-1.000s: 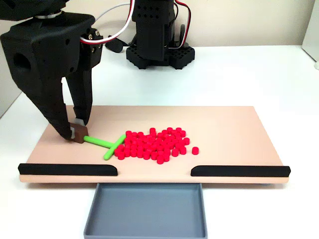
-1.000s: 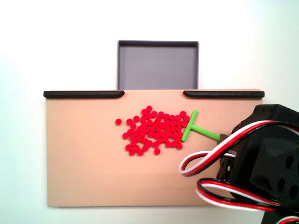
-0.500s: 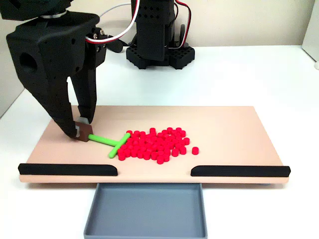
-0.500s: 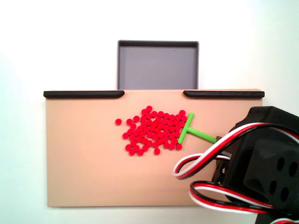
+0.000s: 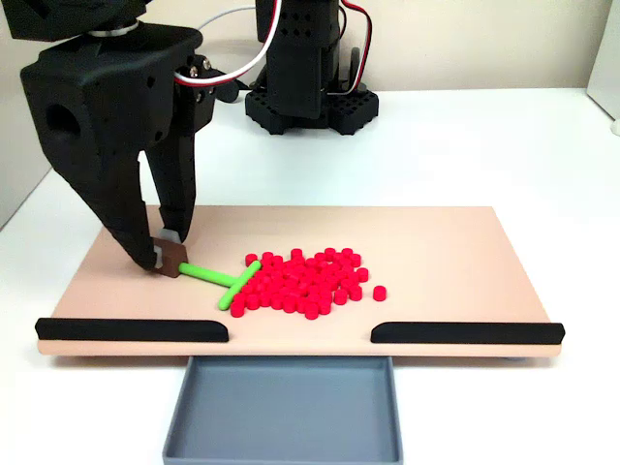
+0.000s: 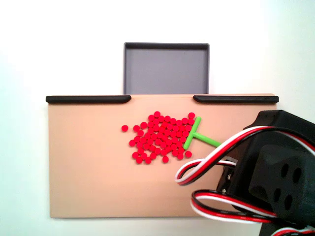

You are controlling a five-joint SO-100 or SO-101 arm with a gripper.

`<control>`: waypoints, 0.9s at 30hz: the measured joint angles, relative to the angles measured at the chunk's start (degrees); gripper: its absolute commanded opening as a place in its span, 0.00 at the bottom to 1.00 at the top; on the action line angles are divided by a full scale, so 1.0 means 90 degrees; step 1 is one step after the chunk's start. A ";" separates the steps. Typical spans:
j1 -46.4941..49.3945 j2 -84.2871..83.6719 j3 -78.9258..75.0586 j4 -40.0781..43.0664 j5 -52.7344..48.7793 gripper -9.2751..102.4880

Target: Push granules from right to the grey container

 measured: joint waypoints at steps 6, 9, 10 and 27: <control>-0.0039 0.0000 0.0000 0.0000 0.0049 0.08; -0.0039 0.0000 0.0000 0.0000 0.0098 0.08; -0.0039 0.0000 0.0000 0.0000 0.0127 0.08; -0.0059 0.0000 0.0000 0.0000 0.0430 0.08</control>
